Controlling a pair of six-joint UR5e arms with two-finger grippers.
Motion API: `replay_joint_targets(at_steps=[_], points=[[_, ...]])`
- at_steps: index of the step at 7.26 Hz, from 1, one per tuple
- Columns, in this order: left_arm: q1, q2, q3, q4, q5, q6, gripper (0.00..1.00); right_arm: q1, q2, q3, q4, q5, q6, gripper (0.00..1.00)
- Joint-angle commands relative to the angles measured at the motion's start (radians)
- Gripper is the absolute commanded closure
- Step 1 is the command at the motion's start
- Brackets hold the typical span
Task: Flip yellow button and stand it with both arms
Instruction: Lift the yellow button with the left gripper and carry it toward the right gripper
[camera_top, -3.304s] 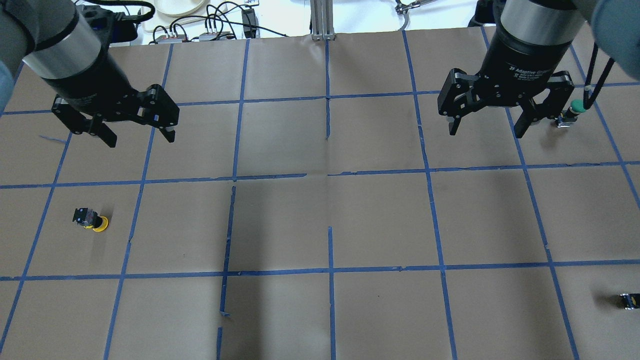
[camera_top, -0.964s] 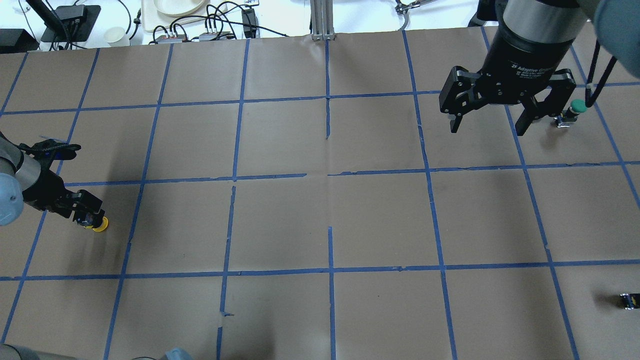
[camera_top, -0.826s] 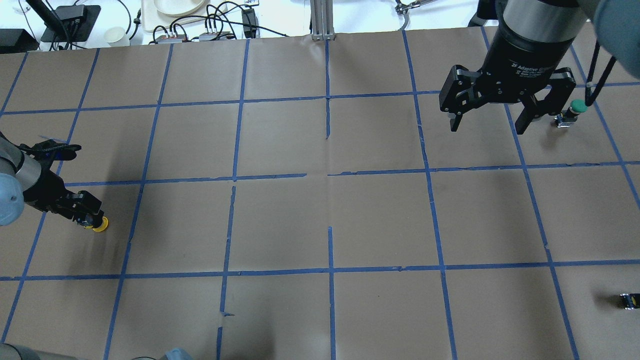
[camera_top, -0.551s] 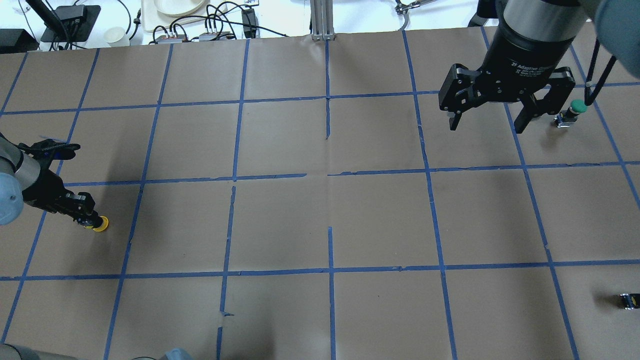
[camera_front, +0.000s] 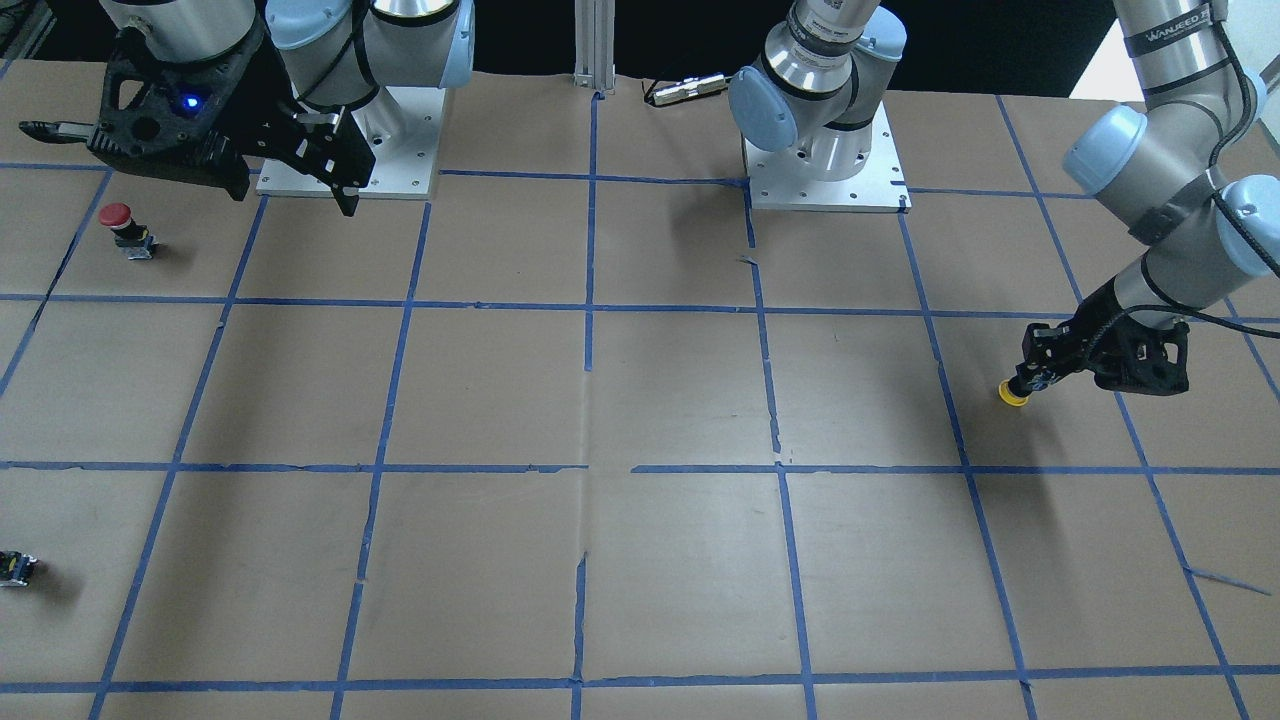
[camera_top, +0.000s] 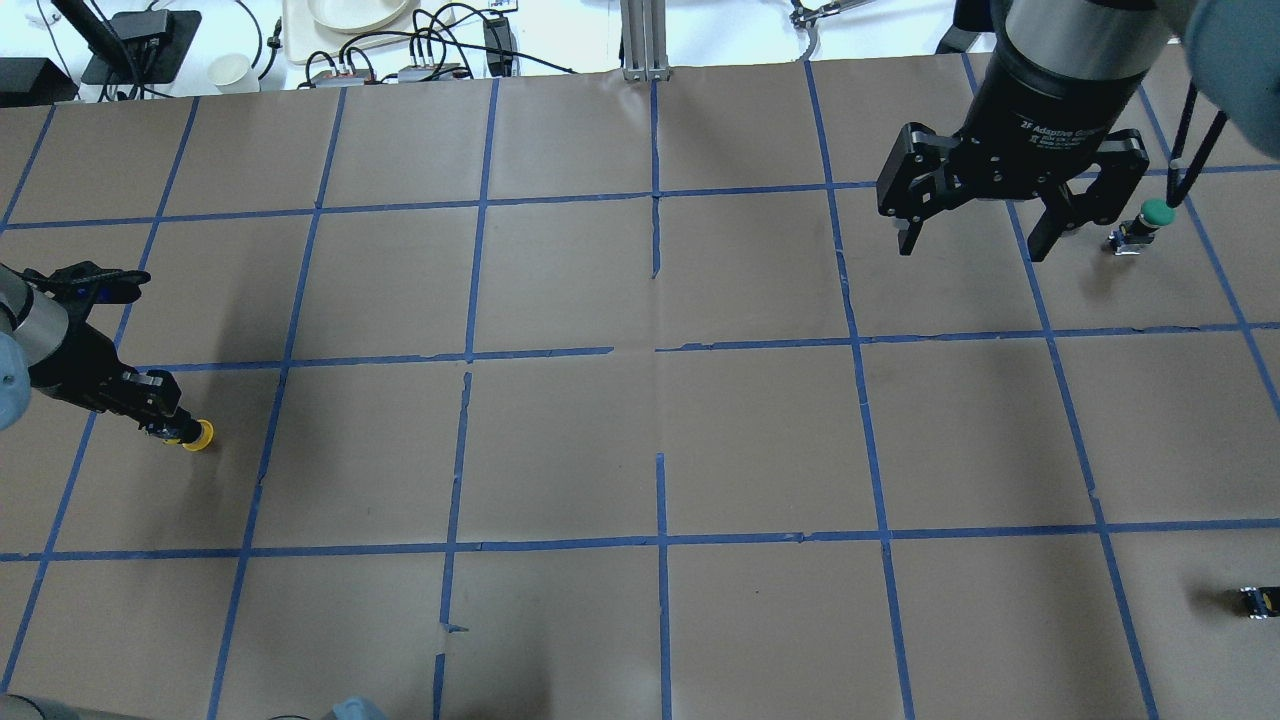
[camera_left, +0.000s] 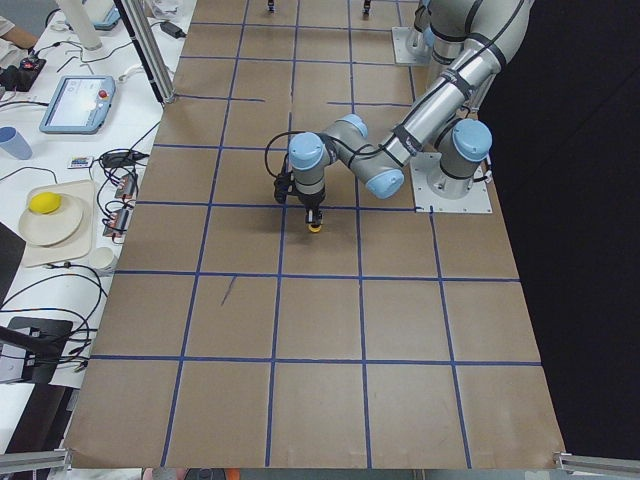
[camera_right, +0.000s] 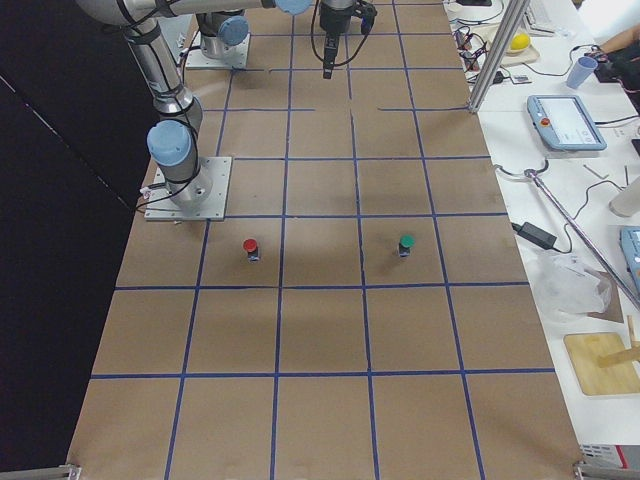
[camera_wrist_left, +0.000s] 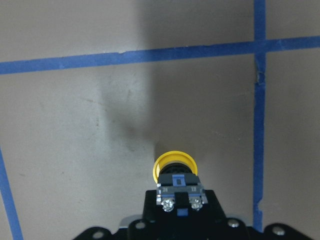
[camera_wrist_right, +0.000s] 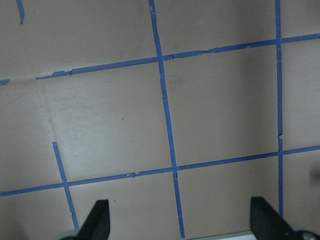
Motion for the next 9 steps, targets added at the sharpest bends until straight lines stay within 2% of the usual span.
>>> replay_joint_targets(at_steps=[1,2,3,4,5,7,8,9], points=[[-0.036,0.032,0.111,-0.259,-0.108,-0.002,0.99,-0.006,0.003,0.002,-0.006,0.005,0.009,0.00],[-0.077,0.036,0.162,-0.380,-0.213,0.005,0.99,-0.016,0.008,0.002,-0.003,0.011,0.007,0.00],[-0.132,0.052,0.164,-0.396,-0.304,0.011,0.99,-0.039,0.009,0.002,0.004,0.011,0.007,0.00],[-0.172,0.048,0.163,-0.397,-0.448,-0.002,1.00,-0.052,0.006,0.000,0.008,0.020,0.007,0.00],[-0.202,0.048,0.156,-0.416,-0.553,-0.004,1.00,-0.053,0.006,0.000,0.006,0.023,0.010,0.00],[-0.206,0.022,0.114,-0.523,-0.807,0.001,1.00,-0.065,0.009,0.002,0.009,0.023,0.012,0.00],[-0.208,0.029,0.080,-0.557,-0.834,-0.004,0.99,-0.087,0.014,0.002,0.011,0.060,0.021,0.00],[-0.225,0.017,0.057,-0.615,-1.038,0.004,0.99,-0.117,0.026,0.005,0.021,0.200,0.097,0.00]])
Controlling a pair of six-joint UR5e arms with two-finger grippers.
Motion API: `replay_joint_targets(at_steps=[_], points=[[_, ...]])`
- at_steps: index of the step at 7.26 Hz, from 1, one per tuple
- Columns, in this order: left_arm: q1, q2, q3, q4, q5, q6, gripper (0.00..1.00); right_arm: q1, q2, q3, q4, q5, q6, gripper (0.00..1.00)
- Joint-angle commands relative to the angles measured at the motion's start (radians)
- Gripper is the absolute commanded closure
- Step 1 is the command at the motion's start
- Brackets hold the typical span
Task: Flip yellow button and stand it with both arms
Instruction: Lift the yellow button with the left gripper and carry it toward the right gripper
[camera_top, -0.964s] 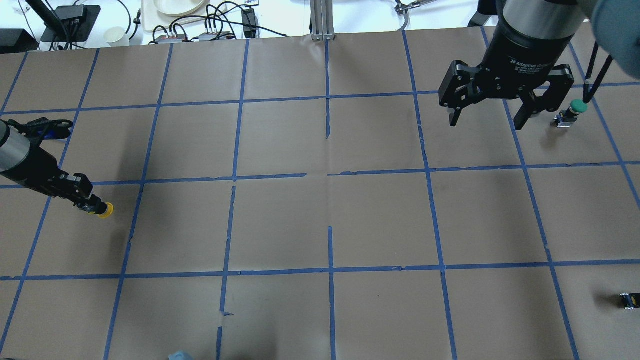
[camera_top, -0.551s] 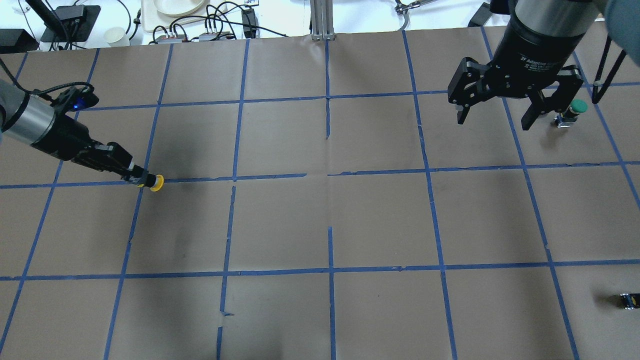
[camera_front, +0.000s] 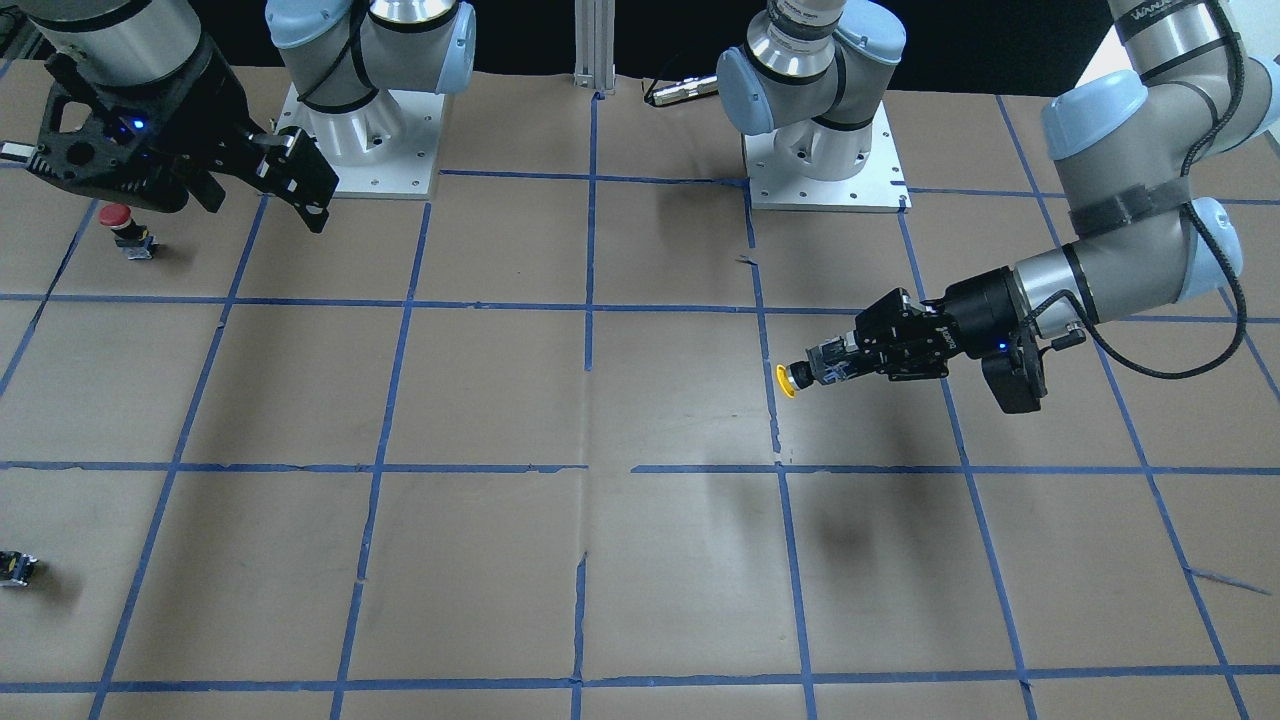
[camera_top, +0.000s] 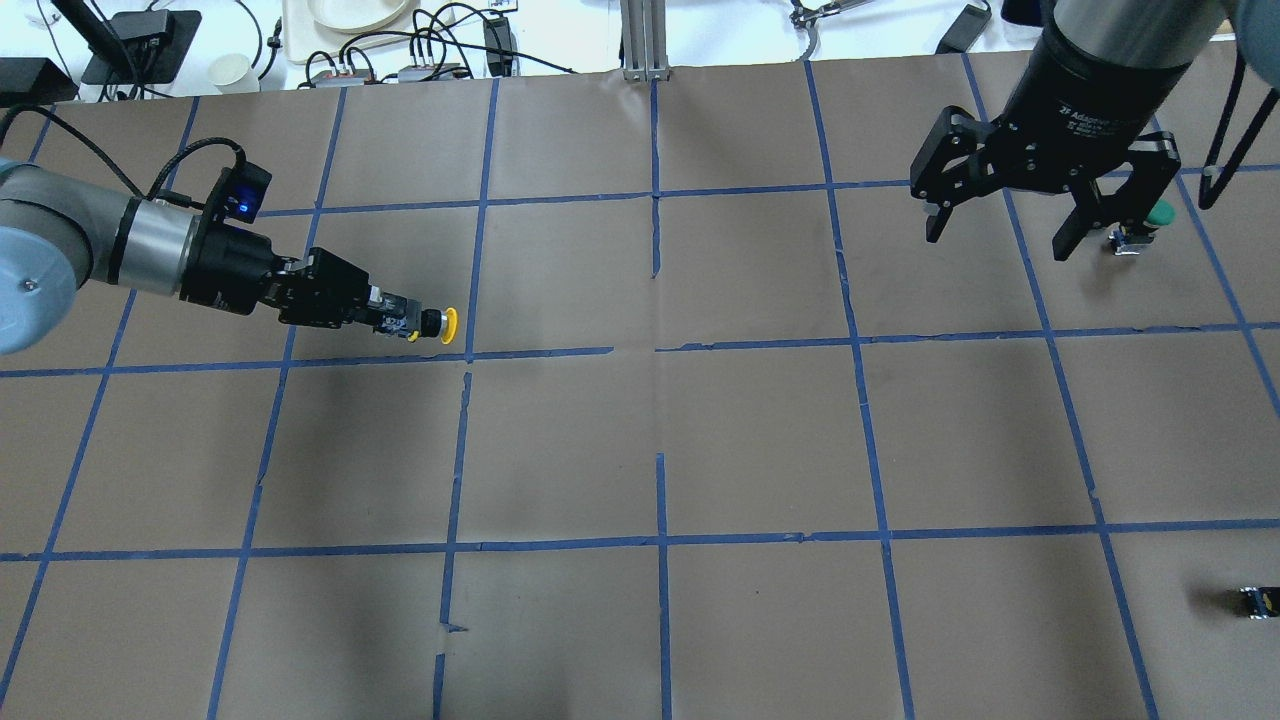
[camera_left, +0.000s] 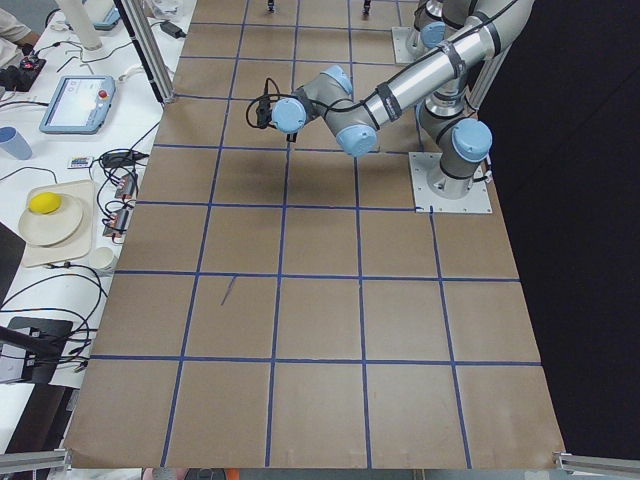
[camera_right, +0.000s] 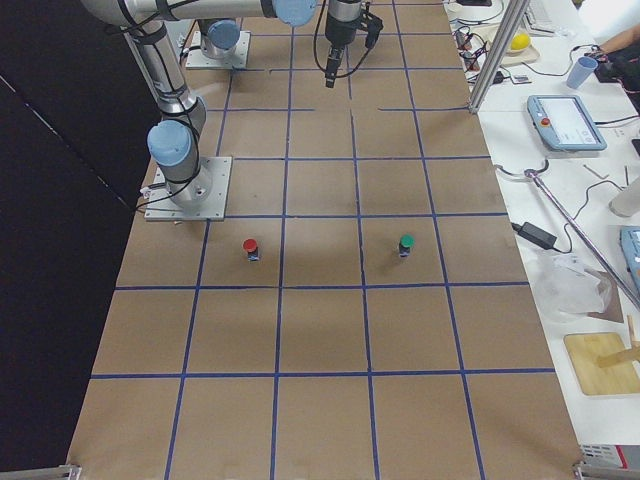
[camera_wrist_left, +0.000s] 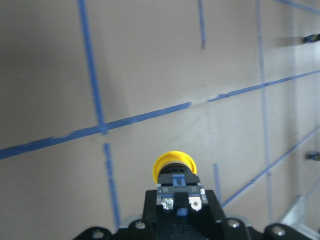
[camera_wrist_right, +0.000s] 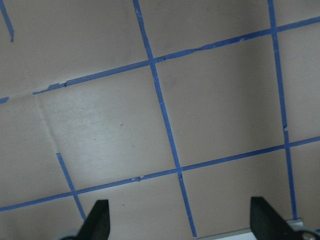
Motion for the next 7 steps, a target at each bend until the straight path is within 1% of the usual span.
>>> replay_joint_targets(at_steps=[1,2,3,4,5,6,7], points=[[-0.023,-0.048,-0.029,-0.005,-0.223,0.008,0.99,-0.060,0.011,0.002,0.067,0.257,0.163,0.00],[-0.031,-0.065,-0.029,-0.002,-0.237,0.015,0.99,-0.071,0.017,0.004,0.069,0.355,0.299,0.00],[-0.046,-0.073,-0.034,-0.005,-0.280,0.018,0.99,-0.071,0.043,0.002,0.064,0.406,0.478,0.00],[-0.101,-0.071,-0.037,-0.006,-0.350,0.022,1.00,-0.071,0.054,0.002,0.061,0.455,0.570,0.00],[-0.158,-0.075,-0.040,-0.006,-0.427,0.023,1.00,-0.071,0.065,0.002,0.058,0.463,0.578,0.00],[-0.213,-0.076,-0.055,-0.006,-0.531,0.022,1.00,-0.071,0.074,0.002,0.062,0.467,0.616,0.00],[-0.256,-0.079,-0.072,-0.005,-0.628,0.022,1.00,-0.071,0.097,0.004,0.063,0.557,0.679,0.00]])
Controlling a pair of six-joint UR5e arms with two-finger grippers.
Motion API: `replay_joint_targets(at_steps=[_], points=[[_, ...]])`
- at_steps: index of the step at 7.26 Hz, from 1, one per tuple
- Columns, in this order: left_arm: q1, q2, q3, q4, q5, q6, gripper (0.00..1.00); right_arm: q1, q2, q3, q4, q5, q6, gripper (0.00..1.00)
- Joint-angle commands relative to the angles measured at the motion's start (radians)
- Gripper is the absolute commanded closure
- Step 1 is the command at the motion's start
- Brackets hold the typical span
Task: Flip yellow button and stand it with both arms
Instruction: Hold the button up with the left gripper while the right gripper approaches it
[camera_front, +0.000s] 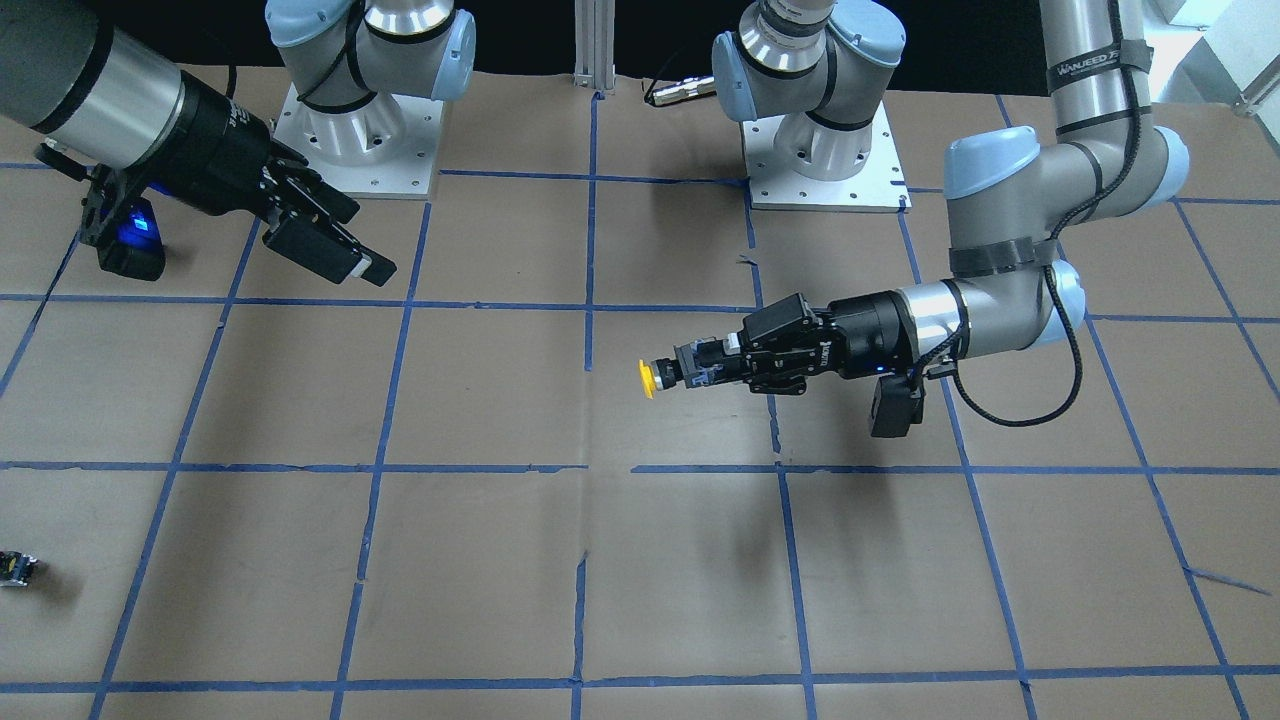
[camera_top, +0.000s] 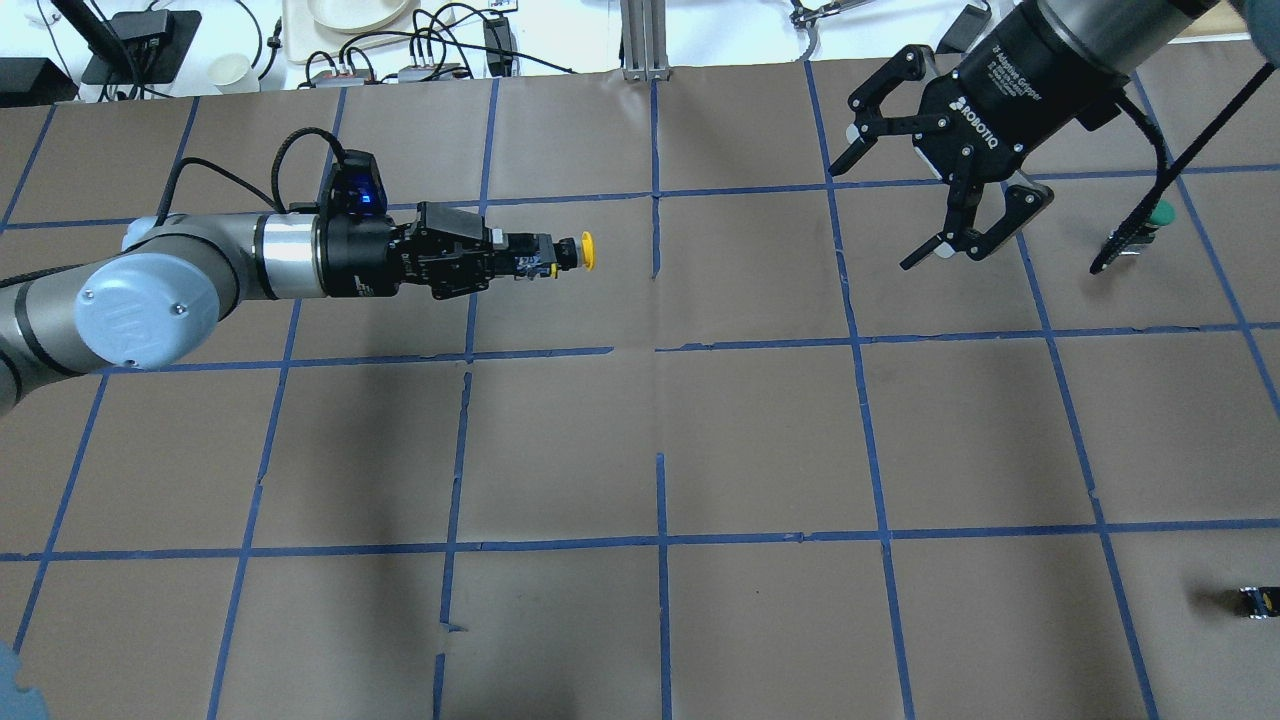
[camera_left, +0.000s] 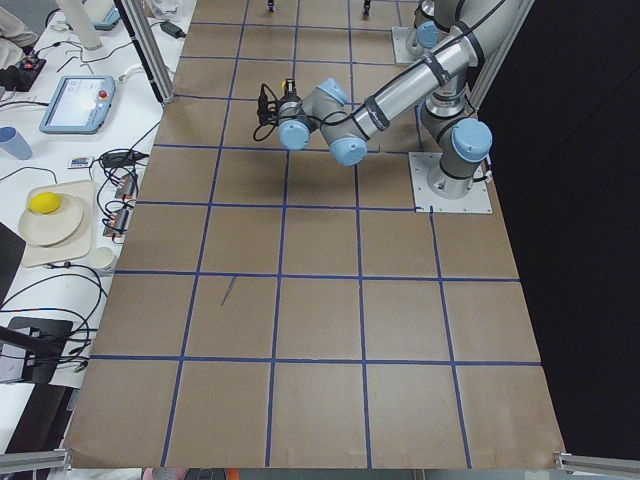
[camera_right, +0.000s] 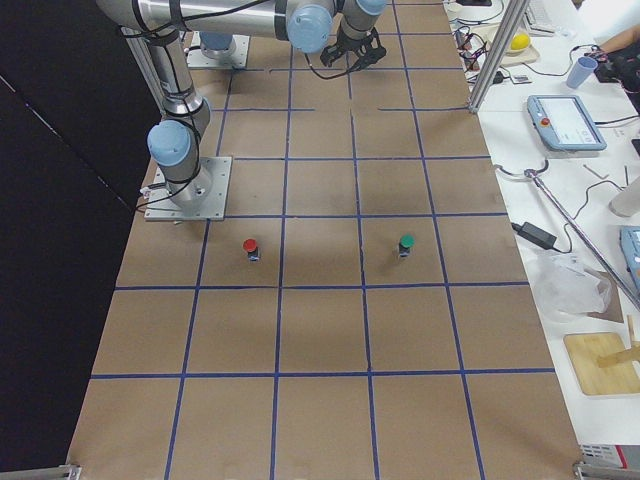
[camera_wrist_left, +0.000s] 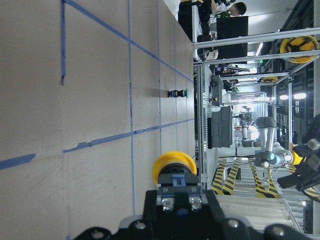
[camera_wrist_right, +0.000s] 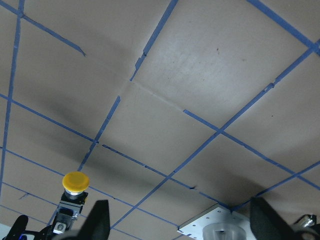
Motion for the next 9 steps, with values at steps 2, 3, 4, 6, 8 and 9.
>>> replay_joint_targets(at_steps=[2,3,4,6,8,9], points=[[-0.151,0.004,-0.024,0.036,-0.268,0.014,1.00,0.000,0.056,0.001,0.000,0.219,0.164,0.00],[-0.189,0.006,-0.027,0.061,-0.337,0.018,1.00,0.001,0.070,0.001,0.000,0.269,0.169,0.00],[-0.220,0.005,-0.029,0.099,-0.385,0.027,1.00,0.001,0.090,0.000,-0.002,0.303,0.171,0.00],[-0.257,0.005,-0.041,0.115,-0.469,0.026,1.00,0.001,0.099,-0.002,-0.002,0.374,0.177,0.00],[-0.262,0.011,-0.063,0.121,-0.492,0.017,1.00,0.003,0.108,0.000,0.000,0.401,0.192,0.00],[-0.265,0.009,-0.063,0.121,-0.494,0.012,0.99,0.003,0.108,-0.002,0.001,0.399,0.194,0.00]])
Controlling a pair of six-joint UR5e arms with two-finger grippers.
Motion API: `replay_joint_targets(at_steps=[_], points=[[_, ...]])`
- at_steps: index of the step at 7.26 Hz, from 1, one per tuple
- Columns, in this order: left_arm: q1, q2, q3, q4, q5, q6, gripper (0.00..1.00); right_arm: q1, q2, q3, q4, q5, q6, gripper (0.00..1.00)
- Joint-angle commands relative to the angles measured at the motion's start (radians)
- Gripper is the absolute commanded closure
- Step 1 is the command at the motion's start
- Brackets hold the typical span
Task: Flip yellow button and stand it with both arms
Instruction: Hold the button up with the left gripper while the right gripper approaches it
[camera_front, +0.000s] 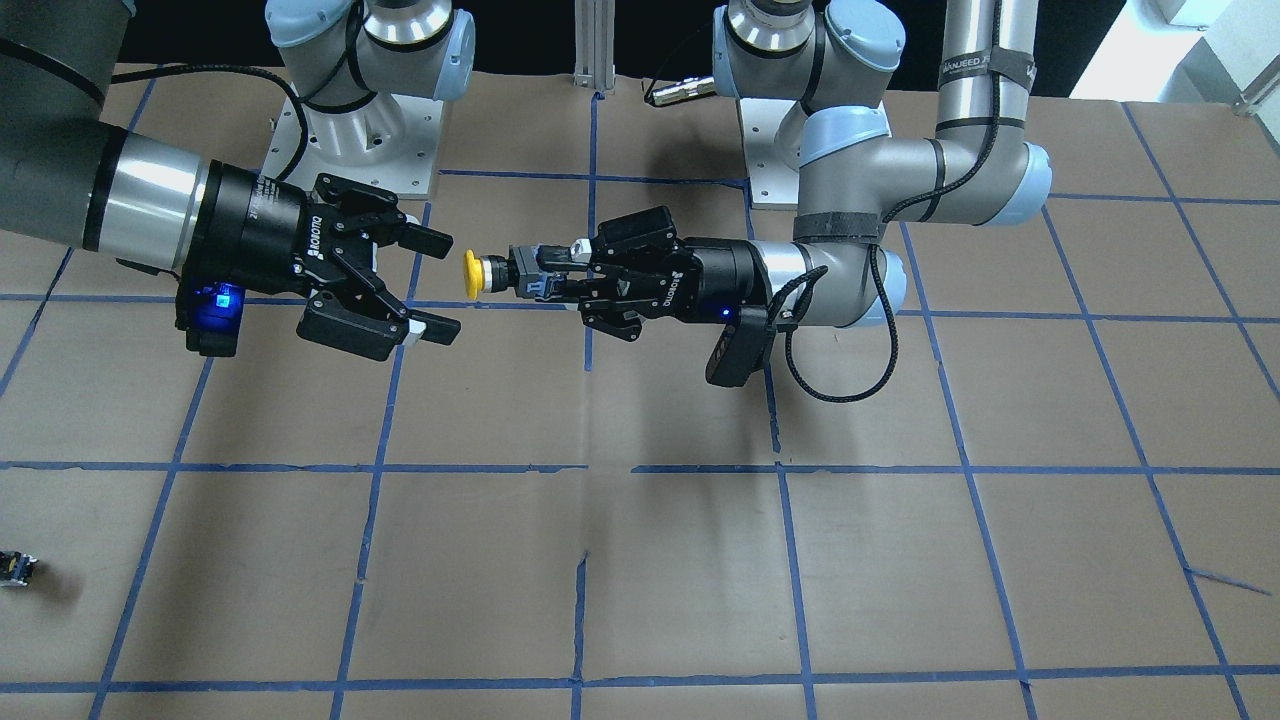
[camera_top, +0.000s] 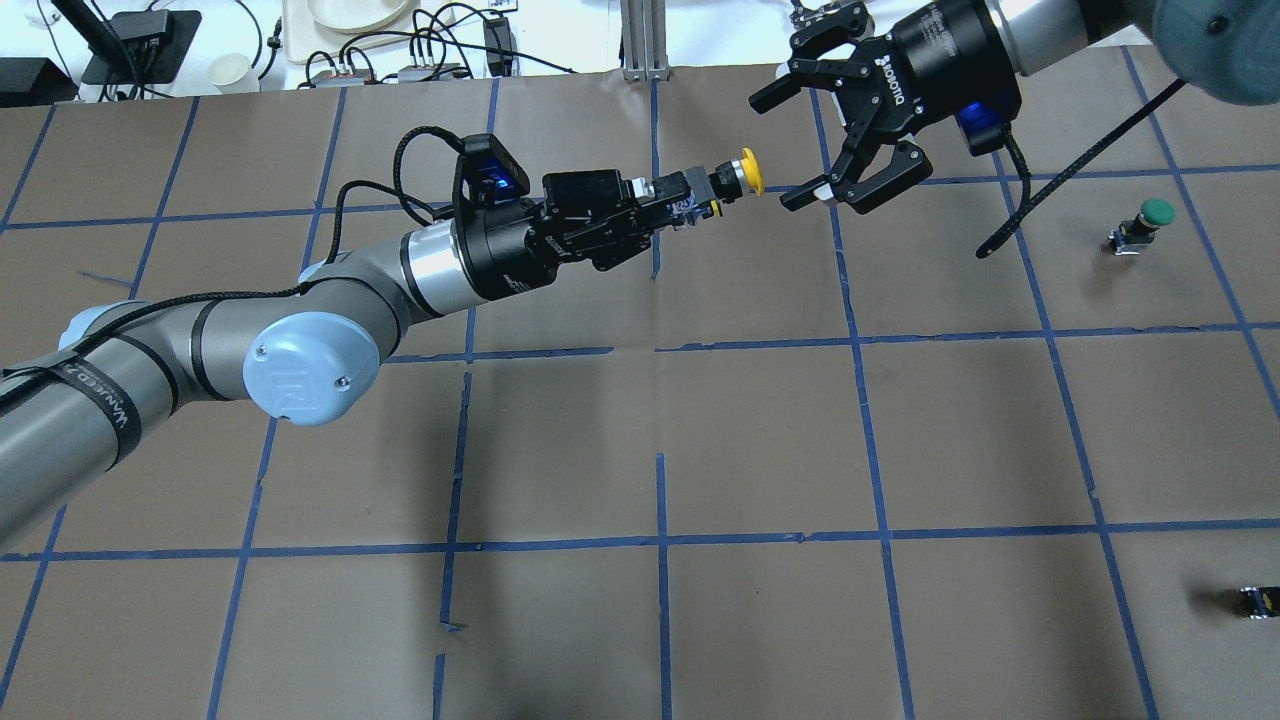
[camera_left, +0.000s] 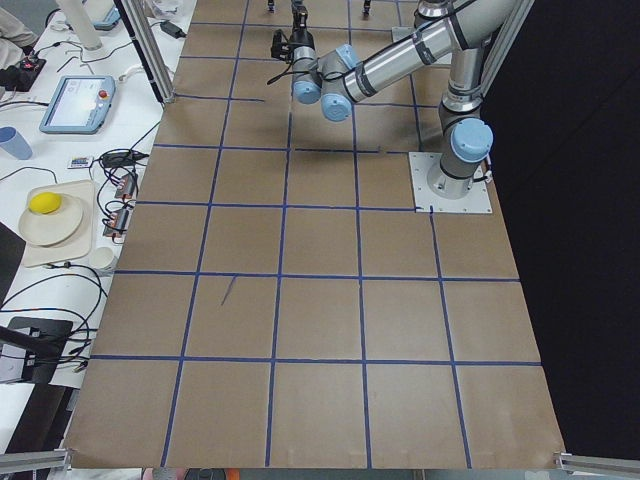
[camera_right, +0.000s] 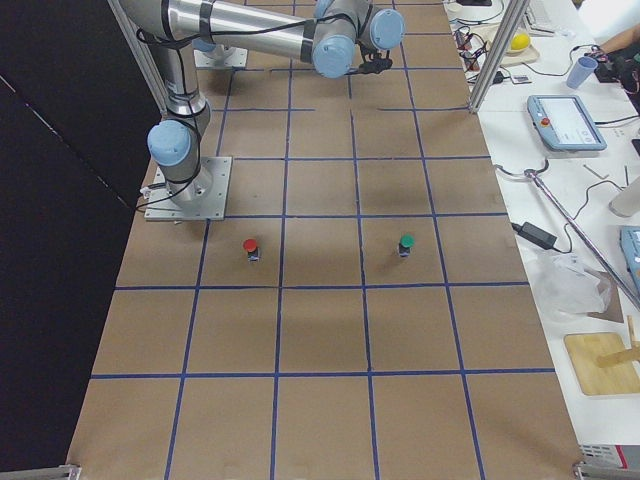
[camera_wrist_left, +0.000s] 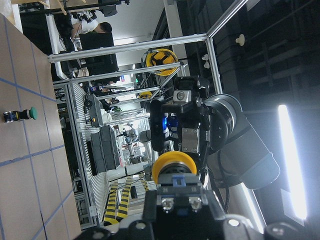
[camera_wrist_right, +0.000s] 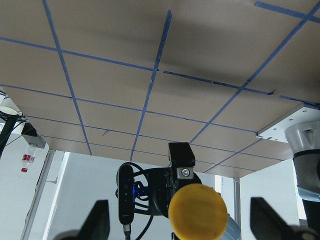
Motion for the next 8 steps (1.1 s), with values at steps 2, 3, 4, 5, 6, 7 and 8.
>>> replay_joint_targets(at_steps=[2,3,4,5,6,7,8], points=[[-0.017,0.001,0.003,0.003,-0.009,-0.009,0.99,0.001,0.018,-0.001,0.000,0.048,0.016,0.00],[-0.023,0.001,0.004,0.003,-0.009,-0.020,0.99,0.004,0.029,-0.001,0.000,0.065,0.015,0.01],[-0.023,0.002,0.004,0.003,-0.009,-0.020,0.99,0.004,0.027,-0.001,0.002,0.077,0.016,0.05],[-0.025,0.002,0.006,0.003,-0.009,-0.021,0.99,0.004,0.024,-0.001,0.003,0.076,0.016,0.10],[-0.025,0.002,0.006,0.003,-0.007,-0.021,0.99,0.004,0.023,-0.001,0.008,0.073,0.016,0.10],[-0.025,0.002,0.007,0.003,-0.007,-0.028,0.99,-0.001,0.023,-0.001,0.011,0.062,0.015,0.10],[-0.026,0.007,0.009,0.008,-0.007,-0.059,0.99,-0.006,0.018,-0.001,0.017,0.014,0.015,0.07]])
